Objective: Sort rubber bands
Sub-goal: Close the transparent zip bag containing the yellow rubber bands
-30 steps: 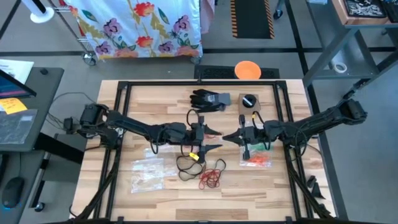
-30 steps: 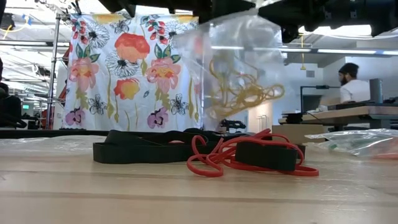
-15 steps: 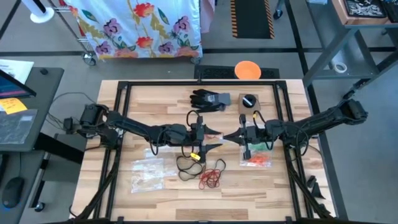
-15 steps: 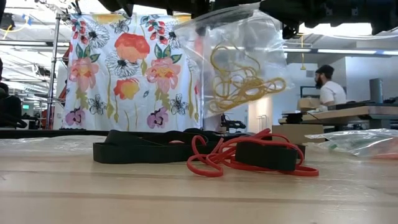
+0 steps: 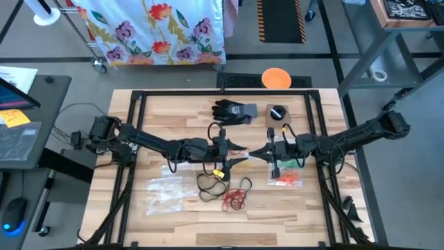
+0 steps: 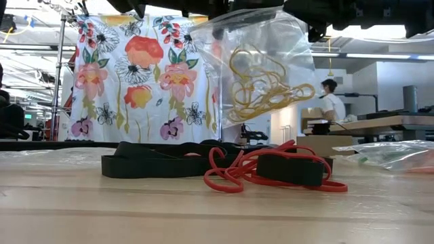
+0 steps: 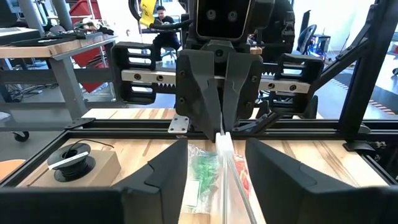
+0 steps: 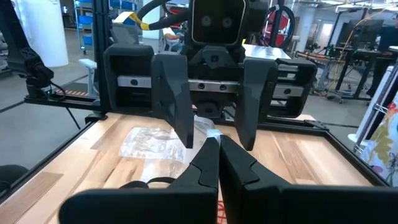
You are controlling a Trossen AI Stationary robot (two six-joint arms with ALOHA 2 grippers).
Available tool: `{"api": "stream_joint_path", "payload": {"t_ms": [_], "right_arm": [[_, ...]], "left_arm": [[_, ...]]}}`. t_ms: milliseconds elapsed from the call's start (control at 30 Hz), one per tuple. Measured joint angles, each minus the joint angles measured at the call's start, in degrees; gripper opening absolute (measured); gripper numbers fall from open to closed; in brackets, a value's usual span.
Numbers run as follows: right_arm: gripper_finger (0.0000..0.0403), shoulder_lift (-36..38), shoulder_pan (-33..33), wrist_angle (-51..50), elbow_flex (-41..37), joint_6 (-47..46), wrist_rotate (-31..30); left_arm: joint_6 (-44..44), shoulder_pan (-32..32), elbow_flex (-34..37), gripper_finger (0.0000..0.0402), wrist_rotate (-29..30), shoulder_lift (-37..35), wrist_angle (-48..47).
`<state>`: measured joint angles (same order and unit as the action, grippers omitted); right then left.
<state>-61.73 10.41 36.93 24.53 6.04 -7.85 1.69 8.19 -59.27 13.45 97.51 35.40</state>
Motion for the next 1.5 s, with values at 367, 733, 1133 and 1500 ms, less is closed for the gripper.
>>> {"api": "stream_joint_path", "payload": {"t_ms": [367, 733, 1133, 1500], "right_arm": [[0.0, 0.0, 0.0, 0.18, 0.0, -0.72, -2.78], [0.0, -0.02, 0.0, 0.4, 0.0, -2.68, -2.78], [0.0, -0.11, -0.43, 0.37, -0.02, -3.1, -2.8], [0.0, -0.11, -0.44, 0.35, -0.02, -3.17, -2.85]], "left_arm": [[0.02, -0.02, 0.0, 0.0122, -0.01, 0.0, 0.0], [0.05, -0.67, 0.0, 0.0113, 0.33, 0.0, 0.04], [-0.81, -1.18, 0.0, 0.0112, 0.39, 0.0, 0.09], [-0.68, -1.16, 0.02, 0.0011, 0.44, 0.0, 0.04]]}}
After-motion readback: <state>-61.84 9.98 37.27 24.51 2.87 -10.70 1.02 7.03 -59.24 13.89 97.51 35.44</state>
